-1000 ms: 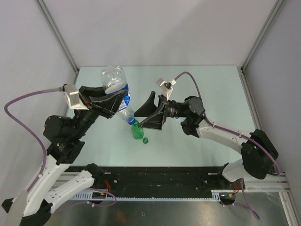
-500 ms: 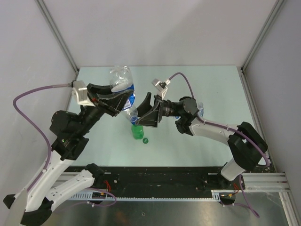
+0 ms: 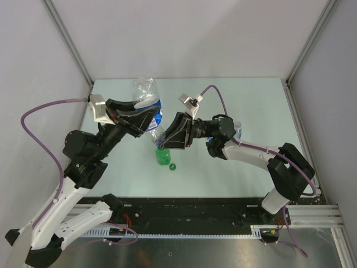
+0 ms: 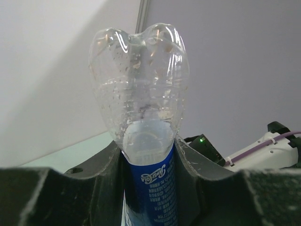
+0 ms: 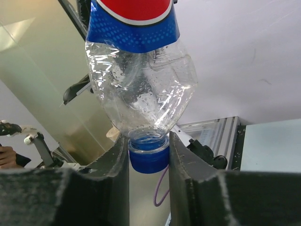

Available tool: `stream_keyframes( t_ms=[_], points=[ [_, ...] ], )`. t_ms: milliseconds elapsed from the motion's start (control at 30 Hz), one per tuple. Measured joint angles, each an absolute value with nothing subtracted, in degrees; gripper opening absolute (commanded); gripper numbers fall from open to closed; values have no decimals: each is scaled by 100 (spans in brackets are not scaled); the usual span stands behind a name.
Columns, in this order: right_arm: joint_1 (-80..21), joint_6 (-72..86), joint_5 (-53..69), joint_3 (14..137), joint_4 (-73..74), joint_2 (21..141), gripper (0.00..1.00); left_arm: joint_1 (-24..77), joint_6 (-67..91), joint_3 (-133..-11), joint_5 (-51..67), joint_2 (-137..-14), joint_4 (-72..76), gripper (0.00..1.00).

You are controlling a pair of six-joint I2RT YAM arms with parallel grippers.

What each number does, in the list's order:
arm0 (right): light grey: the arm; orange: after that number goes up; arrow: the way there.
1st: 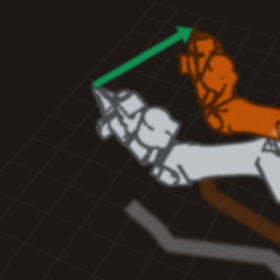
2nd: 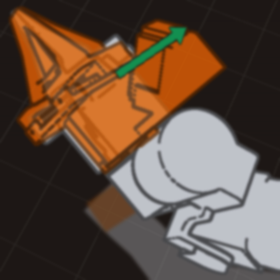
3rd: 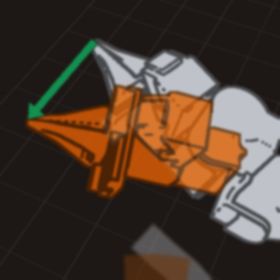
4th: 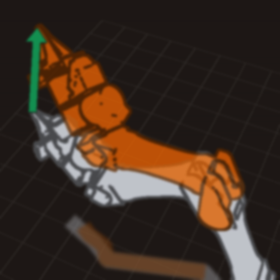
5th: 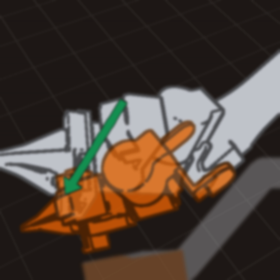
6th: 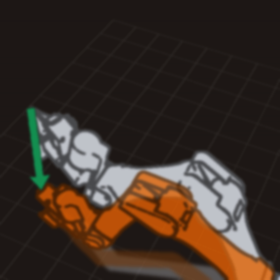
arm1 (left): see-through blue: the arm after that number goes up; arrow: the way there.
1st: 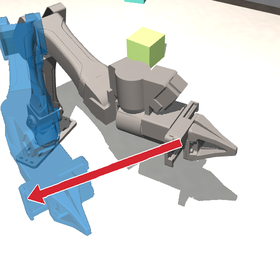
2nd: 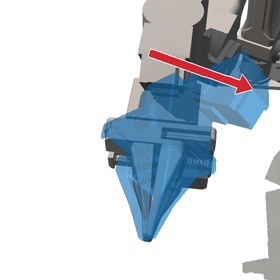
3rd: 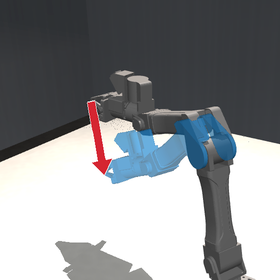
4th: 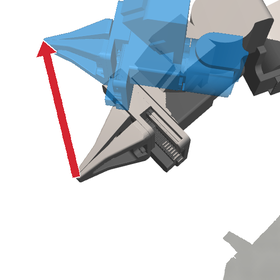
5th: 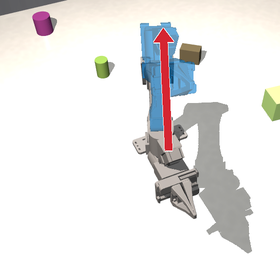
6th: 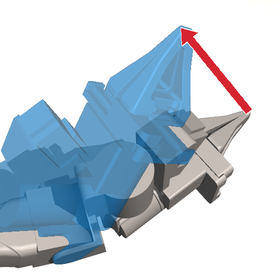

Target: Unscrew the bottle caps

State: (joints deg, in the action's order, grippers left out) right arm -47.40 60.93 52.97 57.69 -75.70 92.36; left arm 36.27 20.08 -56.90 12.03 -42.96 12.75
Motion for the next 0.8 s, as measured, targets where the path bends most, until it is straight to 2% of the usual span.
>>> stream_keyframes(
  t_ms=[33, 133, 167, 267, 367, 600, 800],
  points=[
    [-4746, 6084, 5297, 5780, -7555, 9236, 1, 3627, 2018, -5675, 1221, -4278, 1295, 29],
    [-4753, 6084, 5332, 5789, -7513, 9236, 0, 3629, 2014, -5616, 1214, -4233, 1323, 69],
    [-4751, 6084, 5352, 5789, -7487, 9236, 0, 3629, 1997, -5596, 1216, -4219, 1328, 79],
    [-4727, 6077, 5400, 5789, -7343, 9236, 0, 3629, 1931, -5535, 1210, -4154, 1356, 96],
    [-4659, 6007, 5465, 5789, -7039, 9227, 0, 3629, 1883, -5424, 1164, -4036, 1356, 99],
    [-4268, 5535, 5577, 5789, -6114, 8921, 0, 3627, 1549, -5356, 871, -3715, 917, 100],
    [-3953, 4598, 5231, 5789, -4416, 8366, 0, 3629, 1092, -5360, 613, -3461, 165, 99]
  ],
)
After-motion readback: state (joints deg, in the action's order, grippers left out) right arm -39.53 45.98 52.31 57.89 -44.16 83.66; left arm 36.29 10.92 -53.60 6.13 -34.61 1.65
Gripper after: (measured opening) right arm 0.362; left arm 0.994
